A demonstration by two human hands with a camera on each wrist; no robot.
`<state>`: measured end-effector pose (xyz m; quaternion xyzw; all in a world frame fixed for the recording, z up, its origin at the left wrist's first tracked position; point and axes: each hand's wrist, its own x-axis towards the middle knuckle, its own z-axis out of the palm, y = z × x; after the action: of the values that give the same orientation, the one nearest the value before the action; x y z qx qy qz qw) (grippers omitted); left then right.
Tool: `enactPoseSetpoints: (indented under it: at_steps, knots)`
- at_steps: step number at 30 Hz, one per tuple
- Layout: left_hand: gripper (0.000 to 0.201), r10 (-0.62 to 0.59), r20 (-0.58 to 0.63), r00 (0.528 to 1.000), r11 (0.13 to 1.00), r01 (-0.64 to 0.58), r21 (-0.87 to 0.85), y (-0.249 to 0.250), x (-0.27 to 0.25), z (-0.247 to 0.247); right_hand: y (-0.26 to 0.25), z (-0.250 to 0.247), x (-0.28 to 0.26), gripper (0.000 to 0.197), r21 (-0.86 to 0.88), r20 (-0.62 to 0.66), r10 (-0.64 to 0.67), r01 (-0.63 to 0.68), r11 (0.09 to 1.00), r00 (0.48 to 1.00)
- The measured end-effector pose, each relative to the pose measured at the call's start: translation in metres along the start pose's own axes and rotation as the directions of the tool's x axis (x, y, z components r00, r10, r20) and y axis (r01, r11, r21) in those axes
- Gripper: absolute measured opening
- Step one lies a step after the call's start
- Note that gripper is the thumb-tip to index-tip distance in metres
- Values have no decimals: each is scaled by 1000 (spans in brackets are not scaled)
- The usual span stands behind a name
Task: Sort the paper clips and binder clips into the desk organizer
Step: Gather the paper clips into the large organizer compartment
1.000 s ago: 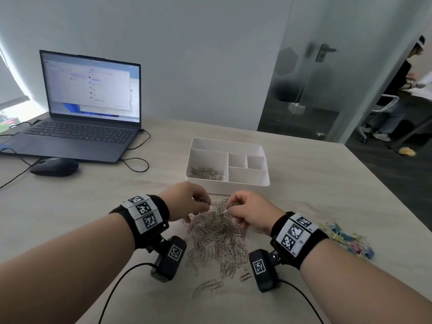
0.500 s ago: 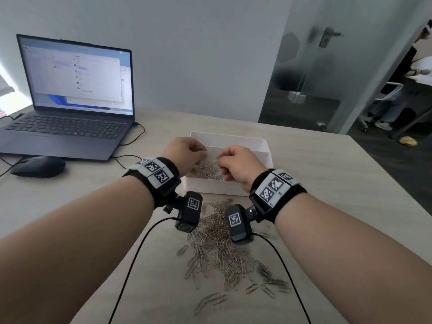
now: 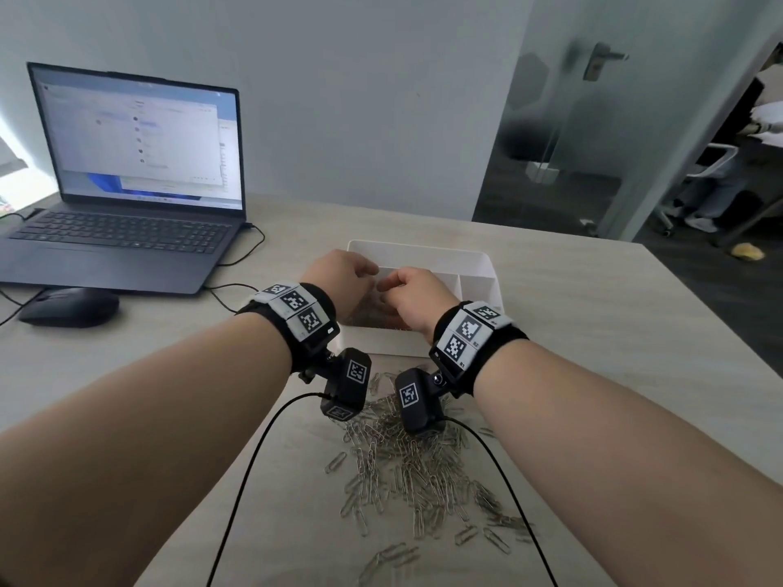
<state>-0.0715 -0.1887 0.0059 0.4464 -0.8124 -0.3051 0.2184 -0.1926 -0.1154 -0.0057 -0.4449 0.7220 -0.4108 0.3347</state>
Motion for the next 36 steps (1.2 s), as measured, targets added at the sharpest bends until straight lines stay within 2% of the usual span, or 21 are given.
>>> enactPoseSetpoints:
  at_steps: [3, 6, 10, 14, 18, 21, 24, 26, 30, 36]
  knots:
    - [23, 30, -3, 1000, 999, -31, -27, 0, -5, -1, -4, -4, -11, 27, 16, -3, -11, 11, 1000, 1000]
    - [18, 21, -74, 997, 978, -35, -206, -6, -14, -5, -3, -14, -26, 27, 92, -30, -20, 22, 995, 999]
    - [21, -88, -219, 972, 957, 22, -291, -36, -32, -16, 8, -32, -52, 21, 143, -113, -72, 88, 986, 991]
    - [34, -207, -235, 950, 958, 148, -248, -75, -50, -21, 33, -51, -79, 15, 299, -138, 9, 33, 954, 990]
    - [42, -244, -95, 965, 970, 240, -44, -95, -59, -16, 62, -65, -103, 18, 455, -145, 137, -57, 888, 980]
    - [46, -214, 49, 976, 977, 214, 19, -93, -62, -8, 83, -71, -117, 19, 458, -209, 177, -64, 887, 962]
    - [66, -222, 200, 954, 944, 159, 288, -78, -68, 4, 101, -76, -131, 23, 452, -259, 201, -66, 889, 945]
    - [57, -209, 237, 949, 900, 92, 426, -66, -76, 10, 109, -76, -140, 24, 423, -275, 190, -59, 904, 943]
    - [62, -158, 281, 947, 877, 3, 481, -57, -98, 12, 114, -73, -154, 26, 308, -269, 102, -15, 951, 958]
    - [82, -124, 366, 922, 868, -78, 491, -54, -140, 25, 106, -64, -166, 23, 148, -149, 19, 3, 989, 989]
